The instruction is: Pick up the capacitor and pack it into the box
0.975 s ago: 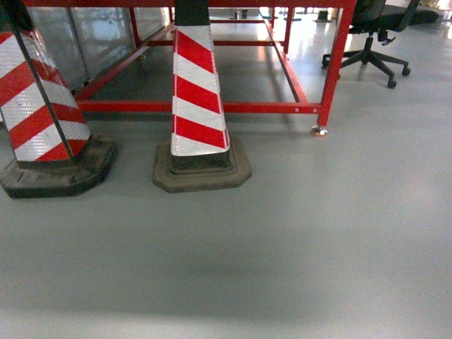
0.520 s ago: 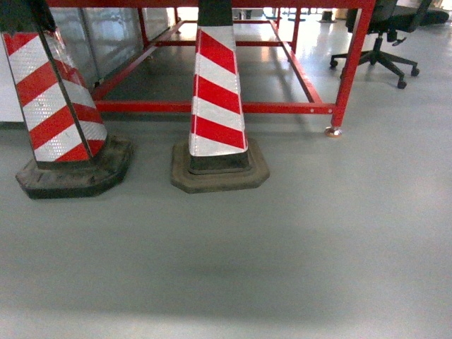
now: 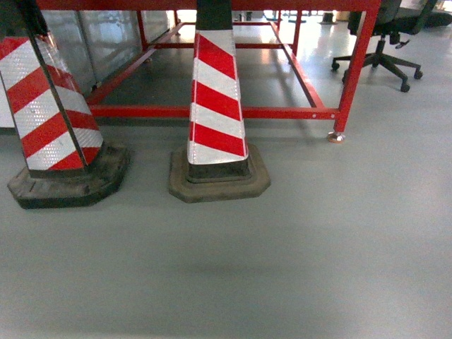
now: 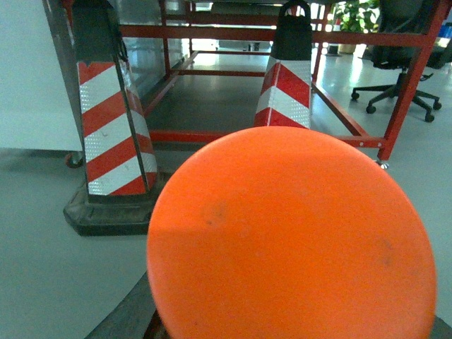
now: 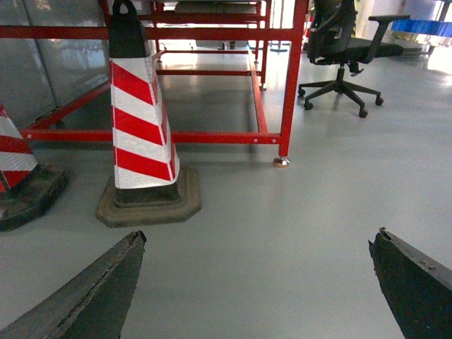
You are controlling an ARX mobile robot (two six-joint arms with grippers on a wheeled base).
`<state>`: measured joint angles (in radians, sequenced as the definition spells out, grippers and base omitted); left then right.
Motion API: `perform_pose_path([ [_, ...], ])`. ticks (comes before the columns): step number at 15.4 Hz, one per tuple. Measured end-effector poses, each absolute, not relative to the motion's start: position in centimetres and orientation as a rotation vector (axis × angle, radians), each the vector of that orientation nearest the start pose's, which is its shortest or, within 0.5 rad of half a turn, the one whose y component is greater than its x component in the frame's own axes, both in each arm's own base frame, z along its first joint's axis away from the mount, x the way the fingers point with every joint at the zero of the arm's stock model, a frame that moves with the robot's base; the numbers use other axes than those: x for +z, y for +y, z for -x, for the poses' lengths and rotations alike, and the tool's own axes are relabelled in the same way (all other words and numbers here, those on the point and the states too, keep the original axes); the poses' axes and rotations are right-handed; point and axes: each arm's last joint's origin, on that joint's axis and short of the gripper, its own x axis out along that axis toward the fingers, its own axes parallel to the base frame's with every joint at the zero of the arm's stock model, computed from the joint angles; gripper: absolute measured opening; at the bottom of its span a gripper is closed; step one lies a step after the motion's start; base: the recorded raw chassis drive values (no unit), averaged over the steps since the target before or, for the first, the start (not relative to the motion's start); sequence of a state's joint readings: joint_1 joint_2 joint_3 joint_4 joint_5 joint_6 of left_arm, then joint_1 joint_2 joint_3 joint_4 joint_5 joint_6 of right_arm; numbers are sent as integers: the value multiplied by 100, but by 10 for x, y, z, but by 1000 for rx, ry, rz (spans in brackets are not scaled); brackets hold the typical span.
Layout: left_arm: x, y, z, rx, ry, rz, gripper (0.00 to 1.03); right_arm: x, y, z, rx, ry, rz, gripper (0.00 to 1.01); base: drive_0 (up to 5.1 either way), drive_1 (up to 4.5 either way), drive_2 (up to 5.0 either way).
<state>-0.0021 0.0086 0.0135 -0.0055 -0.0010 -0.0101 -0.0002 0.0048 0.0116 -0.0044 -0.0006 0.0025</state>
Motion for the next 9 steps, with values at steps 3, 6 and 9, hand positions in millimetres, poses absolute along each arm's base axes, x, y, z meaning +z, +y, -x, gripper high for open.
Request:
perform_pose_path([
  [3,167,0,-97,-1,3,10,44,167,0,-97,0,-1,-2,98,2,397,-394],
  [6,167,0,-97,-2,1,10,44,167,0,-97,0,-2,-2,98,6,401,-389],
  [9,167,0,-97,-1,1,10,44,167,0,-97,0,-1,-2,98,-5,390,-401],
])
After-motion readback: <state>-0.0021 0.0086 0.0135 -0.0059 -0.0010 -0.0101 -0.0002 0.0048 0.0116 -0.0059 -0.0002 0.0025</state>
